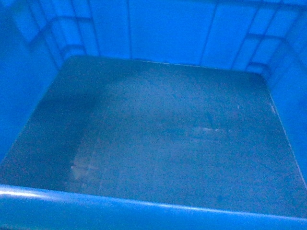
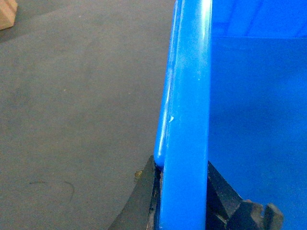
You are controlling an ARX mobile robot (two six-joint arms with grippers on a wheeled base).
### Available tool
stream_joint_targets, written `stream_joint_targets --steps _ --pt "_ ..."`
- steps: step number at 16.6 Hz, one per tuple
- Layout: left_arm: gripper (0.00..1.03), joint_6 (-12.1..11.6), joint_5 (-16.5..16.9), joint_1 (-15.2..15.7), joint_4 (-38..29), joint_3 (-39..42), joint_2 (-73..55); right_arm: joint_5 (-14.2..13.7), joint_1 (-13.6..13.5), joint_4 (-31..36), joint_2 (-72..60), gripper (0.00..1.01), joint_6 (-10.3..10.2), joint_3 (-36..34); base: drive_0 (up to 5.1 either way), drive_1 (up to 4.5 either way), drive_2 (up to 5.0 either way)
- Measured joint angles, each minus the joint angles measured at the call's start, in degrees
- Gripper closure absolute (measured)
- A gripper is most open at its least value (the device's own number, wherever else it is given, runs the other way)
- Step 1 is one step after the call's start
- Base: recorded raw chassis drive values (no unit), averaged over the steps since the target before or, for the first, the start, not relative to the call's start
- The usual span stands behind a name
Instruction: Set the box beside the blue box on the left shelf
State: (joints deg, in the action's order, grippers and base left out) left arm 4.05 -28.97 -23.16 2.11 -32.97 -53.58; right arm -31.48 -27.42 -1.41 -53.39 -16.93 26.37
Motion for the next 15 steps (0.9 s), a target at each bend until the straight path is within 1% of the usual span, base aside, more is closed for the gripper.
stream_joint_targets --steps 15 --pt "0.86 0.0 0.0 0.0 0.0 0.0 0.0 0.0 0.0 0.0 0.0 0.91 0.0 0.0 -1.7 -1.72 -1.7"
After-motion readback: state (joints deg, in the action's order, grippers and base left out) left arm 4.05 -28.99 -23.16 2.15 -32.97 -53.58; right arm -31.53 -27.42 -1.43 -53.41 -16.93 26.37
